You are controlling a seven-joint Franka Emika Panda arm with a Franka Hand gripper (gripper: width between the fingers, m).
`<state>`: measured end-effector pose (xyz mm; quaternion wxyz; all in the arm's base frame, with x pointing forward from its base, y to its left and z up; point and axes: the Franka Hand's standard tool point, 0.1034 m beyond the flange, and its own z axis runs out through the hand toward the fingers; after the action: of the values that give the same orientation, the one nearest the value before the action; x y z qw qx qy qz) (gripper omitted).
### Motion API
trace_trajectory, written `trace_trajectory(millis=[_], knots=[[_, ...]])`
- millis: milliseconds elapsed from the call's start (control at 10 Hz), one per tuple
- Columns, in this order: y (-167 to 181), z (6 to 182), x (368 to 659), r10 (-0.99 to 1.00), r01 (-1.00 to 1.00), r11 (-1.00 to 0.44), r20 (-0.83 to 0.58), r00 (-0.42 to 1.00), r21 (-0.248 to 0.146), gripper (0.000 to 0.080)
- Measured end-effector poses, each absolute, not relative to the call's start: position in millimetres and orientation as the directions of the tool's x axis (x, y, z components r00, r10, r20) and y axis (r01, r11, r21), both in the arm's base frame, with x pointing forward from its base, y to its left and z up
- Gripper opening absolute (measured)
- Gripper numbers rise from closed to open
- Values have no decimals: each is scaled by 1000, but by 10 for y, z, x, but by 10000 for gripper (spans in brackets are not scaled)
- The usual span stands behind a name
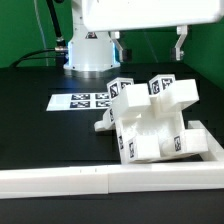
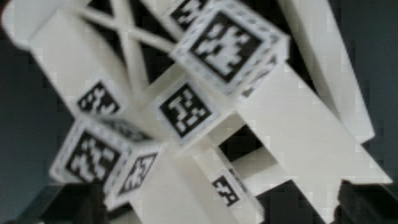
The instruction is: Assemble chair
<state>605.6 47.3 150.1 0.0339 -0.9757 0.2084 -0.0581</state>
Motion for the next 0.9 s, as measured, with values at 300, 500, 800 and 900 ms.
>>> trace_trajectory(millis=[300,500,800,900], knots=[[423,1479,6063,-211,-205,-977,115,971,-61,649],[382,1474,6118,23,24,-1000,127,992,-5,649],[391,1405,6355,151,148,-989,138,979,31,649],[423,1399,6417,153,150,-988,144,978,34,649]])
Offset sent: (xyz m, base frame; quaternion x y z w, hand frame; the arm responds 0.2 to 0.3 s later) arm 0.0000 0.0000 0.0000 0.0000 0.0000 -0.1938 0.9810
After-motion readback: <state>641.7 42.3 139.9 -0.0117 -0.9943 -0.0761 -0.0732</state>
